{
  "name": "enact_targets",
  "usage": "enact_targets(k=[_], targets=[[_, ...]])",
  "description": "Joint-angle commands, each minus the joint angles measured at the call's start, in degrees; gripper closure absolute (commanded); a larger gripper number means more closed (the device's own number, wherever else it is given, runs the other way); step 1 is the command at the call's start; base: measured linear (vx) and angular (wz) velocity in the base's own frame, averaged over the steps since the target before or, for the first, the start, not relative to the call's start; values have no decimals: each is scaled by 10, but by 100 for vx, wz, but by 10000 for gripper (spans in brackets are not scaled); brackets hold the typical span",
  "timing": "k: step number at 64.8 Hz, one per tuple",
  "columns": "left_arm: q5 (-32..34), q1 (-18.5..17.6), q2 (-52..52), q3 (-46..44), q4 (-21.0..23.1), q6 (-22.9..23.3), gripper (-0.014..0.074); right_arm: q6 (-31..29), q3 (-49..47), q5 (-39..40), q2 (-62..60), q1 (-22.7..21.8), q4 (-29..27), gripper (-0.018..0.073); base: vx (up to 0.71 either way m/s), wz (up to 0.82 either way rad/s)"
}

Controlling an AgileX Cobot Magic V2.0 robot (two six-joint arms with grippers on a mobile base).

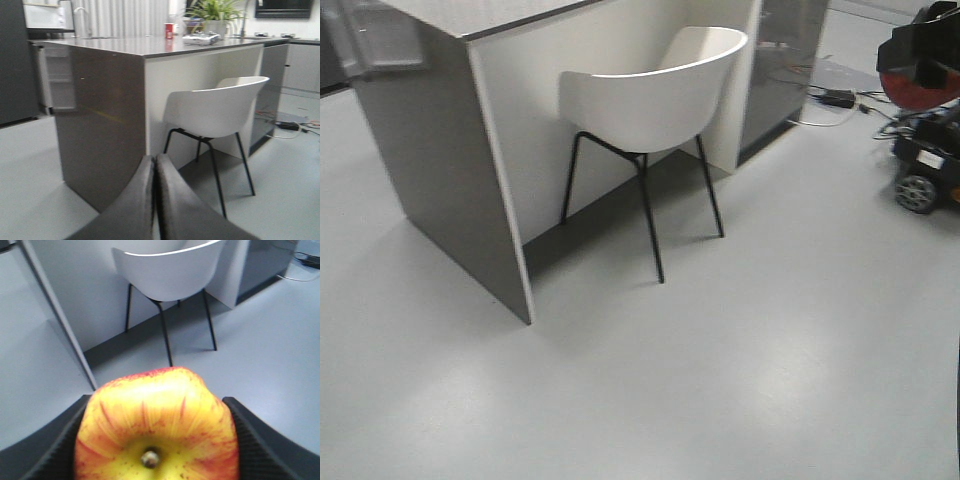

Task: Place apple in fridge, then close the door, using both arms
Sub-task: 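Drive the base away from the counter toward the open fridge, holding the apple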

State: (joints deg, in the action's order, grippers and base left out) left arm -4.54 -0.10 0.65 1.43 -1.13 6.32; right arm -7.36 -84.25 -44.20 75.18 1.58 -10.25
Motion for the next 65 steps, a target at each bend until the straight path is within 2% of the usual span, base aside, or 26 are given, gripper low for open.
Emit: enact_targets(k=[1, 65], targets=[[40, 2, 9, 16, 0, 5, 602, 0, -18, 44, -17, -2, -5, 568, 0, 44], [40, 2, 9, 16, 0, 5, 602, 1, -18, 43, -17, -2, -5, 568, 7, 50]])
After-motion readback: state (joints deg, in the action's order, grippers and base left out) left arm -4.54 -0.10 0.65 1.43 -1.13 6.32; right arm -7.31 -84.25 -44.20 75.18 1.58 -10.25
